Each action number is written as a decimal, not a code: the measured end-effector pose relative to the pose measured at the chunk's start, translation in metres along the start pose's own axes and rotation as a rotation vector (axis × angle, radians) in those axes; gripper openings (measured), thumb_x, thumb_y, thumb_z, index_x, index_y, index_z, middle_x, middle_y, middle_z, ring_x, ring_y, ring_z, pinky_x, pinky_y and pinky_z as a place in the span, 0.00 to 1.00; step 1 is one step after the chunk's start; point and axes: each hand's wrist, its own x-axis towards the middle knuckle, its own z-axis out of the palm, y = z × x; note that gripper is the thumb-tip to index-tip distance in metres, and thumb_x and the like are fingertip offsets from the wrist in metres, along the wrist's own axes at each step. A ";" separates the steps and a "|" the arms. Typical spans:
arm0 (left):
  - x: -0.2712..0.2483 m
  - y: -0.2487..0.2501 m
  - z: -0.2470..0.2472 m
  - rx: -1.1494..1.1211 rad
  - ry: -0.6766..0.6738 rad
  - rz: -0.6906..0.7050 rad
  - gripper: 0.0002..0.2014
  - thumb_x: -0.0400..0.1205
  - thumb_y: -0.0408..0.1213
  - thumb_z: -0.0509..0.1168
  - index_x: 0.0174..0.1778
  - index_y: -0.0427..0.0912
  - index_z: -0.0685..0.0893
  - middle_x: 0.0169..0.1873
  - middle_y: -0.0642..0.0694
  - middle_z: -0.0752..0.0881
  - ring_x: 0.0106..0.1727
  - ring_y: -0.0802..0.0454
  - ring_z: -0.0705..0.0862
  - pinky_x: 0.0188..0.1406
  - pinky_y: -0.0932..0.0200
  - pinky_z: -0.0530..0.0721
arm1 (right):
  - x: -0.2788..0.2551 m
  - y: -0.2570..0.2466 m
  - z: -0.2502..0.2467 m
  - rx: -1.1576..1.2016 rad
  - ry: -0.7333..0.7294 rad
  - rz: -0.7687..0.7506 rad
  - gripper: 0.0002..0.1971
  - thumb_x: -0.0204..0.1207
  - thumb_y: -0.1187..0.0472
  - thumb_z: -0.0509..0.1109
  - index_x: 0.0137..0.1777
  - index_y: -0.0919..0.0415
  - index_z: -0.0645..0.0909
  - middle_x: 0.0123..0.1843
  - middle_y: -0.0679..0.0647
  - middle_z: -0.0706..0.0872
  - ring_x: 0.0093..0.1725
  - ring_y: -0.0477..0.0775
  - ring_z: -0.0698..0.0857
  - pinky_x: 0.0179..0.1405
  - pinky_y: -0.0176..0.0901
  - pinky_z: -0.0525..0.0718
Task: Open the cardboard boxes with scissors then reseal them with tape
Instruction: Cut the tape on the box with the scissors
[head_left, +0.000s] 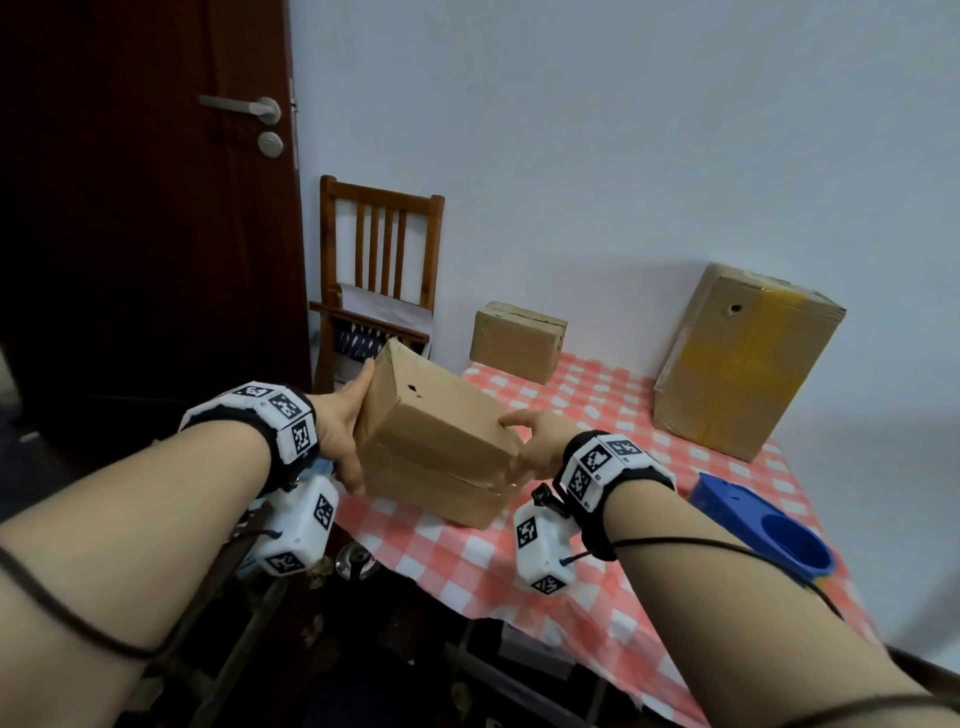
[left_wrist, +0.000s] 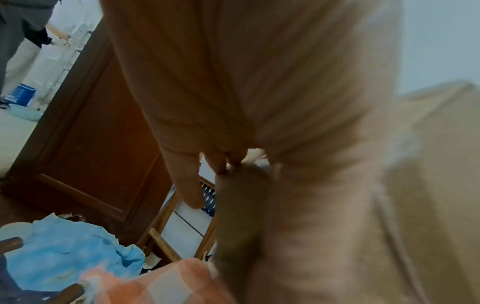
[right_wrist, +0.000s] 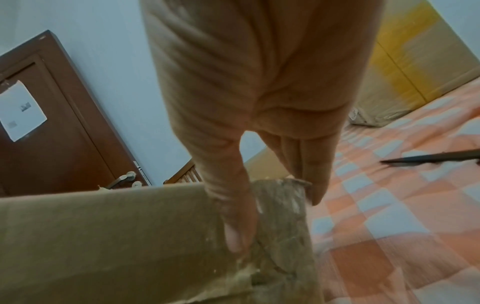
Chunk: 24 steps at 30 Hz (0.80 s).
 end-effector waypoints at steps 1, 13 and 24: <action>0.000 0.000 -0.001 0.015 0.016 -0.017 0.79 0.57 0.36 0.86 0.73 0.53 0.17 0.83 0.42 0.57 0.79 0.44 0.65 0.76 0.49 0.70 | 0.001 0.000 0.002 0.020 0.006 0.005 0.42 0.65 0.65 0.81 0.78 0.48 0.68 0.71 0.55 0.75 0.66 0.60 0.78 0.63 0.48 0.79; 0.004 0.037 0.005 -0.071 0.255 0.133 0.62 0.67 0.31 0.81 0.84 0.54 0.39 0.76 0.42 0.72 0.71 0.43 0.75 0.65 0.52 0.77 | 0.010 0.010 -0.014 0.434 0.214 0.058 0.29 0.70 0.70 0.68 0.71 0.55 0.68 0.65 0.63 0.75 0.61 0.65 0.80 0.61 0.60 0.83; 0.072 0.109 0.028 0.008 0.266 0.280 0.46 0.78 0.31 0.70 0.85 0.52 0.48 0.67 0.40 0.80 0.61 0.41 0.83 0.60 0.45 0.83 | 0.024 0.061 -0.073 0.537 0.496 0.123 0.35 0.67 0.56 0.77 0.74 0.50 0.68 0.59 0.51 0.68 0.62 0.58 0.74 0.67 0.56 0.79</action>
